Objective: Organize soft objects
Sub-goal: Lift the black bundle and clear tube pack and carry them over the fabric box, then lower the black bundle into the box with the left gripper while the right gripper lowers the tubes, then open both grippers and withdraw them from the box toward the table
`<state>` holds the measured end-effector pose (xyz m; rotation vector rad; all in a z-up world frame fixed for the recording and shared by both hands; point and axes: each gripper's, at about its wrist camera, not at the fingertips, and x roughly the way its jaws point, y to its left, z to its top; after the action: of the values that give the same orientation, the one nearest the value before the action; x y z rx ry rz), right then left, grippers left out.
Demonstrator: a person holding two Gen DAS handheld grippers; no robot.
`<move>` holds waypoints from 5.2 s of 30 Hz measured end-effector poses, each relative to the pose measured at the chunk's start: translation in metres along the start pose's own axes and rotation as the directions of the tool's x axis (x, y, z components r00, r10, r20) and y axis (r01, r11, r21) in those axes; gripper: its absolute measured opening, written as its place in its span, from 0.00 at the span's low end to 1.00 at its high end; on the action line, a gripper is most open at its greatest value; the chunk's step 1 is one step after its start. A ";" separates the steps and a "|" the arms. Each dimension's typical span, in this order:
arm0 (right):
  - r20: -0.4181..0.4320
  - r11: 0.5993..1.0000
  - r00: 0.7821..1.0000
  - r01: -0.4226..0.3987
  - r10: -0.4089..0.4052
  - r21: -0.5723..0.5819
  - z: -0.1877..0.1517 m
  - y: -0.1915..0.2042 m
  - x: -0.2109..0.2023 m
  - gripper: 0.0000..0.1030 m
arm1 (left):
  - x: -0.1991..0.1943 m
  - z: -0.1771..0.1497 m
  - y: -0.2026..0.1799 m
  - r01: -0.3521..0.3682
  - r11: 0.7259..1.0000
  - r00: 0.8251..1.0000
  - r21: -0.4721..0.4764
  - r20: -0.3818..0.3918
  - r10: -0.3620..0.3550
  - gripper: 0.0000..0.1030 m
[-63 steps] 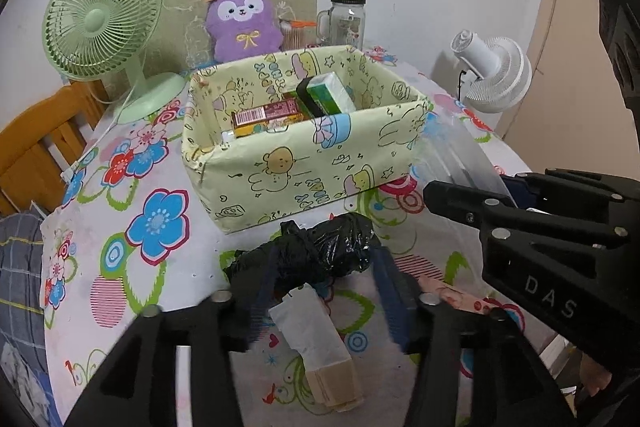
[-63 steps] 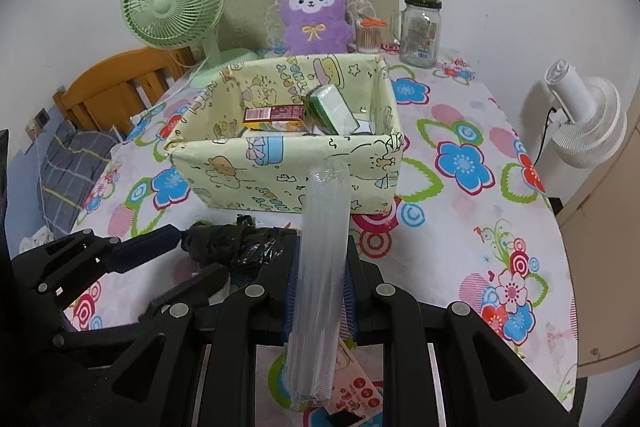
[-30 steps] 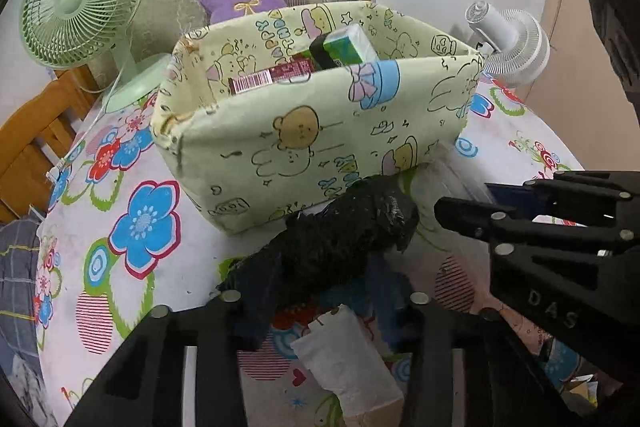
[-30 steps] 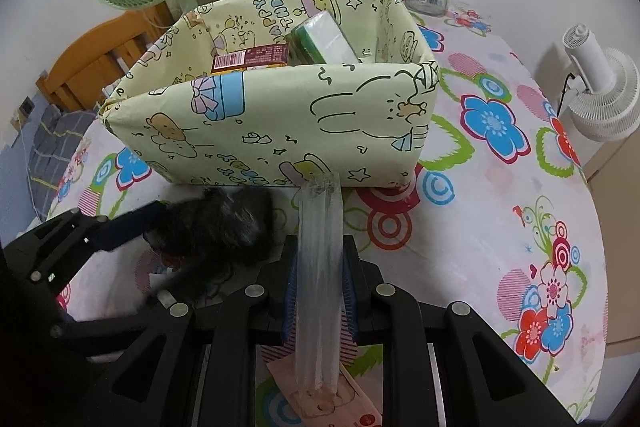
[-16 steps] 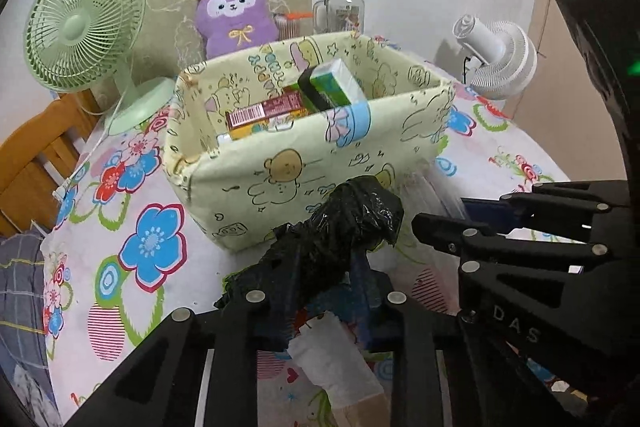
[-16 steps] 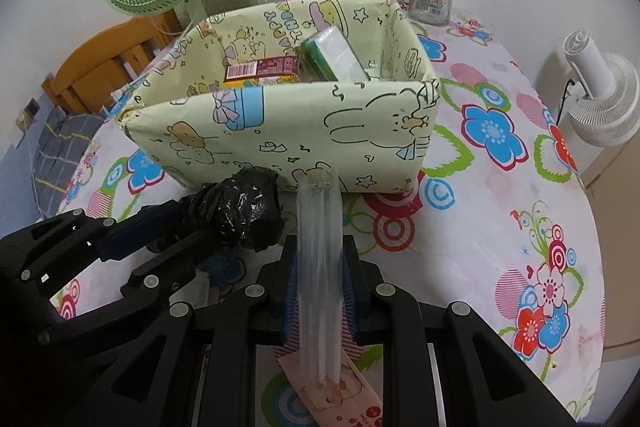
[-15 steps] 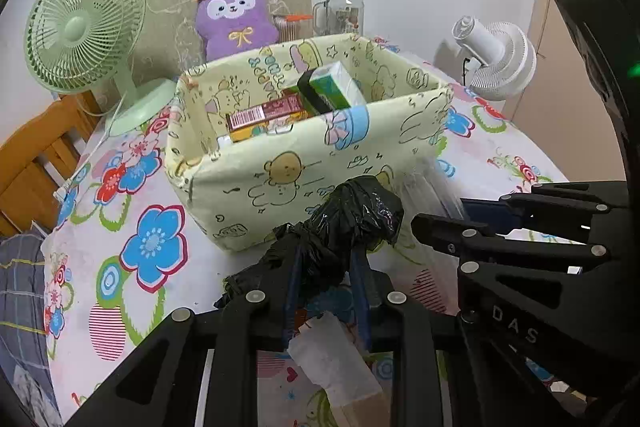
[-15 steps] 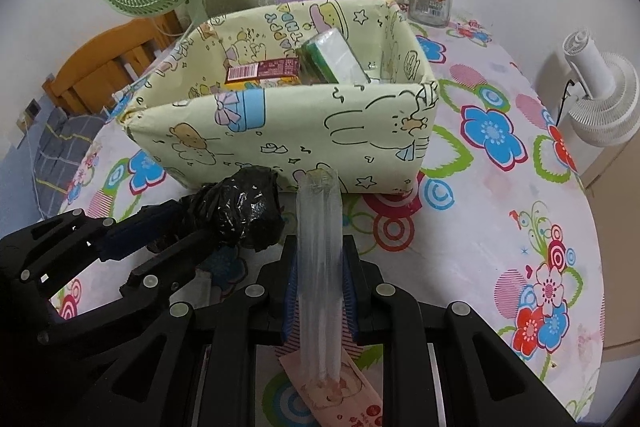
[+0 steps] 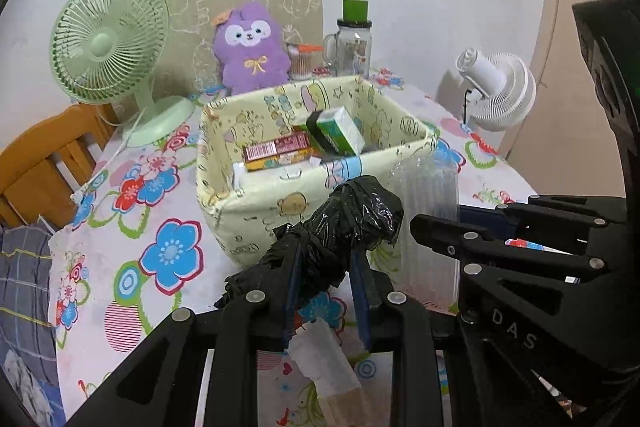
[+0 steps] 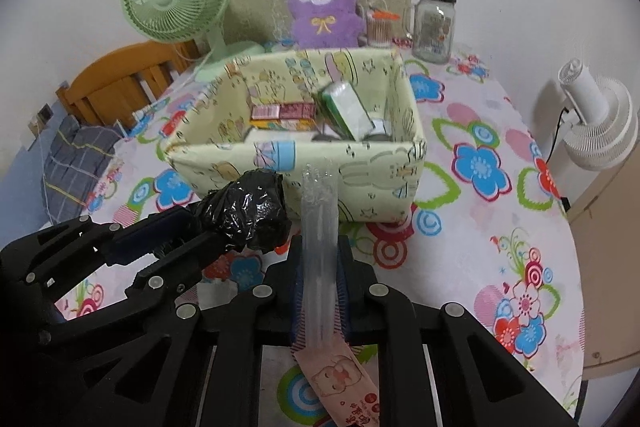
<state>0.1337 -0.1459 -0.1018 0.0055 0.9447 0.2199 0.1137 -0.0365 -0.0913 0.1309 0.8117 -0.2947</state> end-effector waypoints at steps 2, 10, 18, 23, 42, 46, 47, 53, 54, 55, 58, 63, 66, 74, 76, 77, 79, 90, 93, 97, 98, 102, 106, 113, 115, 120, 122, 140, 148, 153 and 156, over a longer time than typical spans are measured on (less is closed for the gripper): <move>0.015 1.000 1.000 -0.001 0.001 -0.004 0.002 0.001 -0.006 0.17 | -0.005 0.003 -0.001 -0.004 1.000 1.000 -0.001 0.011 0.004 0.22; 0.068 1.000 0.998 -0.003 0.004 -0.015 0.010 -0.001 -0.028 0.17 | -0.021 0.015 -0.006 -0.011 1.000 0.999 -0.001 0.054 0.011 0.22; 0.128 1.000 0.992 0.006 -0.003 -0.018 0.019 -0.002 -0.052 0.16 | -0.039 0.029 -0.010 -0.024 1.000 0.994 0.017 0.104 0.022 0.22; 0.158 1.000 0.987 0.010 -0.007 -0.019 0.024 -0.003 -0.063 0.16 | -0.049 0.037 -0.013 -0.029 0.999 0.991 0.021 0.133 0.026 0.22; 0.241 1.000 0.970 0.027 -0.023 -0.016 0.050 -0.011 -0.087 0.16 | -0.059 0.064 -0.015 -0.048 0.998 0.976 0.037 0.214 0.039 0.22; 0.246 0.999 0.969 0.029 -0.024 -0.015 0.058 -0.013 -0.085 0.16 | -0.055 0.070 -0.012 -0.047 0.998 0.976 0.031 0.216 0.039 0.22; 0.247 0.999 0.969 0.028 -0.024 -0.015 0.060 -0.013 -0.083 0.16 | -0.053 0.072 -0.011 -0.046 0.999 0.976 0.027 0.216 0.039 0.22; 0.247 1.000 0.969 0.019 -0.016 -0.010 0.072 -0.014 -0.074 0.16 | -0.044 0.082 -0.005 -0.047 0.999 0.976 0.015 0.216 0.043 0.22; 0.247 1.000 0.969 0.019 -0.016 -0.010 0.074 -0.014 -0.073 0.16 | -0.042 0.084 -0.004 -0.047 0.999 0.976 0.014 0.213 0.043 0.22; 0.246 1.000 0.969 0.017 -0.014 -0.009 0.076 -0.015 -0.070 0.16 | -0.041 0.084 -0.003 -0.047 0.999 0.976 0.012 0.213 0.044 0.22; 0.244 1.000 0.970 0.012 -0.012 -0.001 0.081 -0.018 -0.064 0.16 | -0.033 0.090 0.000 -0.043 0.999 0.979 0.008 0.201 0.040 0.22; 0.238 1.000 0.971 0.007 -0.011 0.017 0.094 -0.024 -0.053 0.16 | -0.018 0.096 0.004 -0.037 0.999 0.983 -0.001 0.179 0.037 0.22; 0.228 1.000 0.974 0.010 -0.013 0.014 0.100 -0.025 -0.045 0.16 | -0.008 0.100 0.009 -0.036 0.999 0.986 -0.010 0.166 0.037 0.22; 0.198 1.000 0.980 -0.001 -0.001 0.010 0.112 -0.026 -0.021 0.16 | 0.019 0.105 0.020 -0.030 0.999 0.992 -0.035 0.124 0.034 0.22; 0.189 1.000 0.982 -0.008 0.006 0.007 0.114 -0.026 -0.016 0.16 | 0.025 0.106 0.021 -0.039 0.999 0.992 -0.038 0.120 0.043 0.22; 0.185 1.000 0.983 -0.008 0.007 0.006 0.115 -0.025 -0.013 0.16 | 0.030 0.107 0.021 -0.038 0.999 0.993 -0.037 0.112 0.042 0.23; 0.175 1.000 0.984 -0.010 0.009 0.005 0.117 -0.025 -0.008 0.16 | 0.037 0.107 0.022 -0.040 0.999 0.994 -0.037 0.100 0.043 0.23; 0.118 1.000 0.993 -0.015 0.015 0.002 0.125 -0.021 0.025 0.16 | 0.069 0.098 0.038 -0.077 0.995 0.997 -0.068 0.015 0.079 0.71; 0.103 1.000 0.995 -0.020 0.020 -0.001 0.126 -0.018 0.033 0.16 | 0.071 0.094 0.040 -0.138 0.989 0.990 -0.052 0.013 0.139 0.77; 0.079 0.999 0.996 -0.034 0.033 0.004 0.127 -0.014 0.045 0.16 | 0.074 0.088 0.047 -0.125 0.991 0.992 -0.056 -0.016 0.124 0.81; 0.073 0.999 0.997 -0.037 0.036 0.005 0.127 -0.014 0.047 0.16 | 0.074 0.087 0.048 -0.124 0.991 0.992 -0.058 -0.020 0.123 0.83; 0.043 0.999 0.998 -0.044 0.043 0.029 0.126 -0.014 0.060 0.16 | 0.076 0.080 0.047 -0.103 0.993 0.994 -0.056 -0.039 0.101 0.86; 0.025 0.998 0.999 -0.047 0.046 0.052 0.123 -0.016 0.069 0.16 | 0.076 0.079 0.043 -0.100 0.994 0.994 -0.043 -0.038 0.098 0.88; -0.026 0.998 0.999 -0.043 0.044 0.039 0.121 -0.013 0.077 0.57 | 0.073 0.078 0.041 -0.086 0.995 0.996 -0.041 -0.040 0.085 0.90; -0.021 0.998 0.999 -0.049 0.050 0.049 0.117 -0.014 0.075 0.66 | 0.071 0.078 0.041 -0.083 0.995 0.996 -0.048 -0.038 0.081 0.90; -0.010 1.000 1.000 -0.006 0.006 0.027 0.111 -0.014 0.068 0.74 | 0.065 0.077 0.040 -0.081 0.995 0.996 -0.054 -0.034 0.079 0.91; -0.009 0.999 1.000 0.002 -0.001 0.032 0.109 -0.016 0.064 0.74 | 0.061 0.077 0.038 -0.078 0.995 0.997 -0.055 -0.028 0.076 0.91; 0.062 0.999 0.998 0.031 -0.033 0.039 0.090 -0.014 0.014 0.77 | 0.017 0.068 0.018 -0.084 0.996 0.996 -0.023 0.036 0.085 0.94; 0.093 0.998 0.995 0.045 -0.048 0.034 0.079 -0.012 -0.008 0.79 | 0.005 0.061 0.009 -0.083 0.996 0.996 -0.018 0.041 0.084 0.94; 0.135 0.997 0.989 0.061 -0.066 0.040 0.071 -0.014 -0.022 0.83 | -0.003 0.057 0.003 -0.072 0.997 0.996 -0.013 0.046 0.073 0.94; 0.154 0.997 0.986 0.065 -0.070 0.039 0.065 -0.013 -0.031 0.83 | -0.009 0.053 0.000 -0.073 0.997 0.996 -0.010 0.052 0.074 0.94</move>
<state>0.1710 -0.1587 -0.0404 0.0211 0.7919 0.1383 0.1451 -0.0467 -0.0484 0.1446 0.7541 -0.2245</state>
